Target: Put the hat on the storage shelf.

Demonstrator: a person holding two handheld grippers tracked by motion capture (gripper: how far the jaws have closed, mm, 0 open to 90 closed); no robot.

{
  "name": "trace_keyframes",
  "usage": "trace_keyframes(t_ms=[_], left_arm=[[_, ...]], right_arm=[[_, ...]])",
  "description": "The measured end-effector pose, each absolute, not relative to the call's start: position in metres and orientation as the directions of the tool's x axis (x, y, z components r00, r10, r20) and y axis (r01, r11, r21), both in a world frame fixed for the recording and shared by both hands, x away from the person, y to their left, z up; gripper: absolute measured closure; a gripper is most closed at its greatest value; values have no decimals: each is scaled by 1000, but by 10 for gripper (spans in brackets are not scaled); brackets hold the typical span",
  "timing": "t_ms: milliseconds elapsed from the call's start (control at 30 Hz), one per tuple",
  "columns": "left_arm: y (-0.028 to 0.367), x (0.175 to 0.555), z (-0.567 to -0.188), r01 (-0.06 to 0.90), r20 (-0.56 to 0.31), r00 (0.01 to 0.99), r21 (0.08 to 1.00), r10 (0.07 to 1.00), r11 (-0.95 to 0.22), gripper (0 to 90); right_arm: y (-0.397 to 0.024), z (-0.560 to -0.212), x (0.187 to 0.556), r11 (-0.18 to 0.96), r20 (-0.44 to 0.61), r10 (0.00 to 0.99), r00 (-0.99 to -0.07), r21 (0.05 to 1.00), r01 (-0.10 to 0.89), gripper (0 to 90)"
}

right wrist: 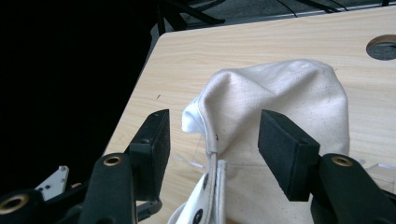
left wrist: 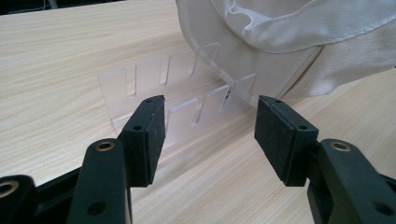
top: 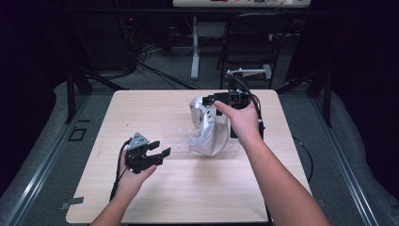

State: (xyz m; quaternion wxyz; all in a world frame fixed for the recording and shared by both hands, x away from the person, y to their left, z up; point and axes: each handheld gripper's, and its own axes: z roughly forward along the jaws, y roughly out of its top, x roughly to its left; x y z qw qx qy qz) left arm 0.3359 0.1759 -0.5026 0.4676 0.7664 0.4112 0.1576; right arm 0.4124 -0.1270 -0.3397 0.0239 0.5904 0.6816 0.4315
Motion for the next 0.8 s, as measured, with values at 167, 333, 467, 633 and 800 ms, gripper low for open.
trace_keyframes(t_ms=[167, 333, 467, 633, 800], left_arm=[[176, 337, -503, 487, -144, 608, 844, 780, -224, 437], [177, 337, -503, 486, -148, 606, 847, 782, -216, 437], [178, 337, -503, 488, -147, 604, 845, 783, -217, 437], [178, 337, -503, 486, -148, 604, 847, 783, -215, 437], [179, 337, -503, 489, -150, 601, 846, 785, -213, 437]], right_arm=[[-129, -340, 409, -59, 476, 820, -317, 621, 781, 430], [-129, -339, 407, -52, 475, 815, -331, 629, 776, 428], [-130, -339, 406, -49, 470, 818, -332, 631, 774, 428], [-133, -339, 405, -52, 473, 814, -336, 637, 769, 428], [-137, -338, 402, -53, 480, 806, -345, 640, 767, 426]])
